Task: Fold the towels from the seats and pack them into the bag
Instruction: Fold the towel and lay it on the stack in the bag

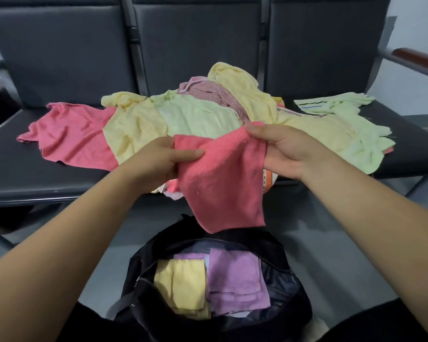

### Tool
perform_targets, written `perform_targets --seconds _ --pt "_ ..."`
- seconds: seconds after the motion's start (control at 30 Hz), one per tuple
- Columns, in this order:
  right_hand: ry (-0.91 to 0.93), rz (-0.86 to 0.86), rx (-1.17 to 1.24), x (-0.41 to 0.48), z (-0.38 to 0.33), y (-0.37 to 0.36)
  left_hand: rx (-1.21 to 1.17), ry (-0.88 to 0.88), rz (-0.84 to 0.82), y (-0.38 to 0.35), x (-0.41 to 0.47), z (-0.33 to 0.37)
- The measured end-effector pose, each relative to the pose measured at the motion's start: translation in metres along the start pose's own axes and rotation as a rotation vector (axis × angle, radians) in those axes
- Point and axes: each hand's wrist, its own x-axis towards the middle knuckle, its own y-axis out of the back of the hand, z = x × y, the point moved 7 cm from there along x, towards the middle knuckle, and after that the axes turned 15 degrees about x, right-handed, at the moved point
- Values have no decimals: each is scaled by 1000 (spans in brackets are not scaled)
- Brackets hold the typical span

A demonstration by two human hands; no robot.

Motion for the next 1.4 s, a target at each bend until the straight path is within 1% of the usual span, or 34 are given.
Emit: perform_targets --seconds 0.07,0.13,0.17,0.23,0.27,0.33,0.4,0.47,0.5,0.53,0.63,0.7,0.77,0.83,0.87,0.9,0.97,1.03,1.1,1.3,1.33,1.4 --pt "33 67 -47 -4 -3 3 16 46 32 6 -1 -4" --pt "40 143 -95 -9 -4 3 -134 77 18 6 -3 -6" --pt "13 171 -83 -12 -4 1 -213 75 -14 3 -4 -6" --pt "-34 194 54 -17 -3 -4 -287 16 -80 0 -6 -2" --pt "-24 189 151 -18 -6 -5 -286 -34 -84 1 -7 1" --pt "14 142 258 -21 -13 -8 -214 -94 -22 8 -8 4" --pt "36 114 179 -24 -17 -10 -2 -116 74 16 -9 3" --pt "46 146 -9 -25 -17 -8 203 -144 140 22 -12 5" --pt "54 172 -104 -26 -17 -6 220 -147 164 26 -13 5" --pt "73 196 -169 -26 -18 -3 183 -136 176 28 -14 6" --pt "104 260 -186 -28 -19 0 61 -106 179 36 -15 8" --pt "80 270 -131 -27 -16 0 -24 -103 171 39 -15 8" --pt "67 247 44 -27 -15 -4 -112 -116 177 38 -18 13" --pt "86 176 243 -26 -18 -10 -184 -158 175 34 -19 18" --pt "86 136 275 -27 -20 -14 -207 -183 166 31 -20 21" --pt "81 106 243 -27 -21 -17 -215 -210 160 30 -19 23" --pt "94 104 36 -26 -21 -16 -179 -252 179 31 -18 24" --pt "148 167 -160 -24 -25 -9 -108 -277 234 36 -19 25" --pt "202 216 -237 -26 -31 -4 -65 -285 281 40 -19 24" --pt "292 227 -296 -28 -41 -2 104 -392 407 45 -27 36" --pt "289 232 -278 -28 -41 -2 112 -397 413 44 -29 37" --pt "235 209 -114 -26 -36 -3 128 -405 436 43 -29 39"
